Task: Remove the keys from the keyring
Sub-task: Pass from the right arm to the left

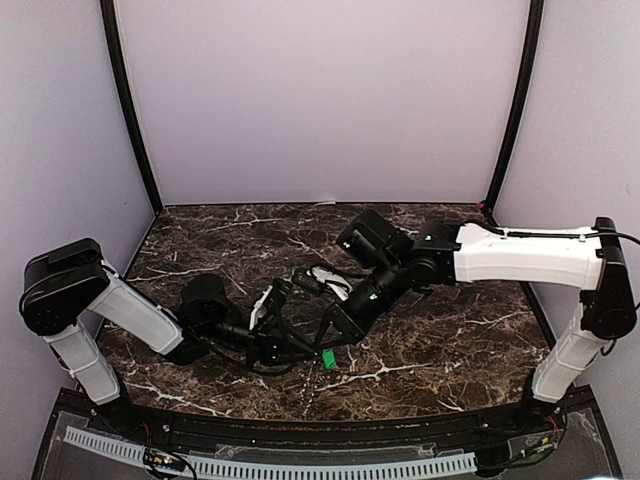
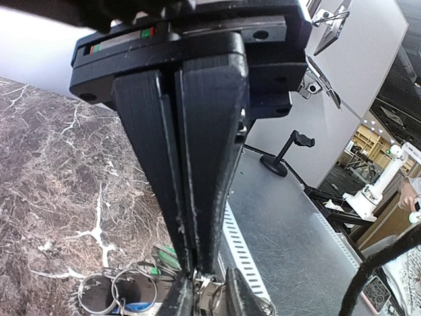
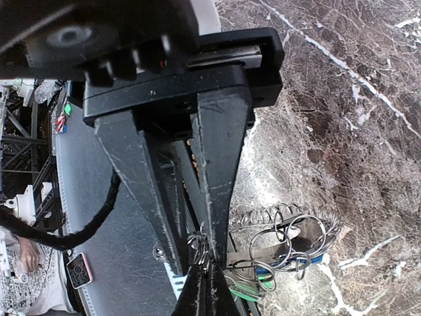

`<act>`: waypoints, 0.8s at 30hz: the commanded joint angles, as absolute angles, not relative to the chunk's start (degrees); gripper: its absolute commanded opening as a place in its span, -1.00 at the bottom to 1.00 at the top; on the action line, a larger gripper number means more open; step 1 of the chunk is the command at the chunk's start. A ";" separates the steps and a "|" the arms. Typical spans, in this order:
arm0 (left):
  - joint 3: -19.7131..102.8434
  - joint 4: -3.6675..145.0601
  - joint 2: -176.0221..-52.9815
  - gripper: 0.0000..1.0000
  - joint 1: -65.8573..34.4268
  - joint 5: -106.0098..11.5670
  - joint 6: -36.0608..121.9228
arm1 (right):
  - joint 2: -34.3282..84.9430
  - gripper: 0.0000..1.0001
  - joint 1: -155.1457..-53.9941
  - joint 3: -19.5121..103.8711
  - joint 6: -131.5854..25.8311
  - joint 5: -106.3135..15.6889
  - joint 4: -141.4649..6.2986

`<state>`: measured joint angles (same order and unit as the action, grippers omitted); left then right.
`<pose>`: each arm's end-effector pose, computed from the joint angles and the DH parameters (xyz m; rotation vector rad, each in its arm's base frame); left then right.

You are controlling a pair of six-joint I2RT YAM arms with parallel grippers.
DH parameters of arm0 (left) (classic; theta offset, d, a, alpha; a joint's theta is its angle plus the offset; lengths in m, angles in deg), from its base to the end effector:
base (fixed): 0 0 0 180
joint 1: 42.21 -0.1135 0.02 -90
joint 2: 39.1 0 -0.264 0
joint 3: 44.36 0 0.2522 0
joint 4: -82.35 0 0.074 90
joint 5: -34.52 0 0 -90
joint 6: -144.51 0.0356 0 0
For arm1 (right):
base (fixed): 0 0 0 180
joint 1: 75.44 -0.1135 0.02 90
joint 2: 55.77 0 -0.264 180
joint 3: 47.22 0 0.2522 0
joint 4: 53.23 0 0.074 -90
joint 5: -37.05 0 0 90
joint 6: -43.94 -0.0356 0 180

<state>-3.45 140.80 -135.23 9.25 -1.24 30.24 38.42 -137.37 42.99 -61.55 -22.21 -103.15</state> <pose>0.1560 -0.2423 0.1742 1.2250 1.3582 -1.6946 0.1498 0.3196 0.2748 -1.3103 2.4296 1.1501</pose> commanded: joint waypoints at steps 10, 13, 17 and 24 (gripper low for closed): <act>-3.37 141.78 -135.43 -1.00 9.94 0.45 30.52 | 33.66 -1.00 -136.61 39.79 -61.41 -20.15 -96.68; -3.70 143.69 -135.43 -1.00 9.96 0.49 29.55 | 30.29 -0.73 -136.61 35.19 -61.84 -20.56 -90.22; -3.95 146.23 -135.28 -1.00 9.94 1.10 27.85 | 24.30 -0.26 -136.61 24.92 -63.67 -22.14 -76.84; -4.00 146.79 -134.62 -1.00 9.98 1.42 27.04 | 14.48 -0.33 -141.77 6.60 -57.48 -38.71 -53.98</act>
<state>-3.75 142.50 -135.74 9.77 0.00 27.90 17.76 -138.12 13.42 -62.58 -27.74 -71.04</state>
